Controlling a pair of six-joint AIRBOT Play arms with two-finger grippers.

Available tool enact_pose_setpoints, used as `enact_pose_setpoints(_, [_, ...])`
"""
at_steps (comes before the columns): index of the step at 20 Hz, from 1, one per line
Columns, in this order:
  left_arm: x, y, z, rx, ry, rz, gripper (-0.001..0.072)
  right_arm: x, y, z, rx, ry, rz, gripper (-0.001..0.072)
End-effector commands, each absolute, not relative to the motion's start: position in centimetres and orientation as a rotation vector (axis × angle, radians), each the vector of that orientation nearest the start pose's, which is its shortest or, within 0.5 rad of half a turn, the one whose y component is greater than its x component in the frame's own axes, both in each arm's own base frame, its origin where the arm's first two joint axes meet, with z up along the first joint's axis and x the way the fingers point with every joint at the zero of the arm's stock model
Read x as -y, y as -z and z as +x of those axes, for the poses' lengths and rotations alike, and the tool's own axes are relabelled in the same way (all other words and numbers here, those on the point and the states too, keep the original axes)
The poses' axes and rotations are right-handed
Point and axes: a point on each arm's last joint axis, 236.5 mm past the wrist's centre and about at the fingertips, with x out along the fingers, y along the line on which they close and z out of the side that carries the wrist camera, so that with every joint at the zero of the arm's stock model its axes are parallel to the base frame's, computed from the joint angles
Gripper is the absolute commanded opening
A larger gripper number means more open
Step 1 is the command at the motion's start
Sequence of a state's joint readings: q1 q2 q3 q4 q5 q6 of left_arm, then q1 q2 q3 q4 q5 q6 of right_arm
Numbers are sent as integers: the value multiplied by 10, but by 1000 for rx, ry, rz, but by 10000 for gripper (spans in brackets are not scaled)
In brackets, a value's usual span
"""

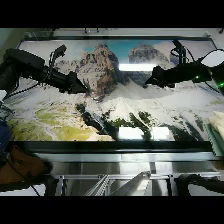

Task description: Fold the shirts.

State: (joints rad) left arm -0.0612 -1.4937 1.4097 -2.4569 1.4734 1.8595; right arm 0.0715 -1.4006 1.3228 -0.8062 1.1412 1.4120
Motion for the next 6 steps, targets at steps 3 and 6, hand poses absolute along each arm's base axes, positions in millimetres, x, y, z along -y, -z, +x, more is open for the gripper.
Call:
enact_pose_setpoints(3, [206,-83,367,-1352,870,-480,15,-190,-81,418,-1143,-594,541,25])
enact_pose_setpoints(6, [206,-83,367,-1351,870,-480,16,-190,-81,418,-1143,-594,541,25])
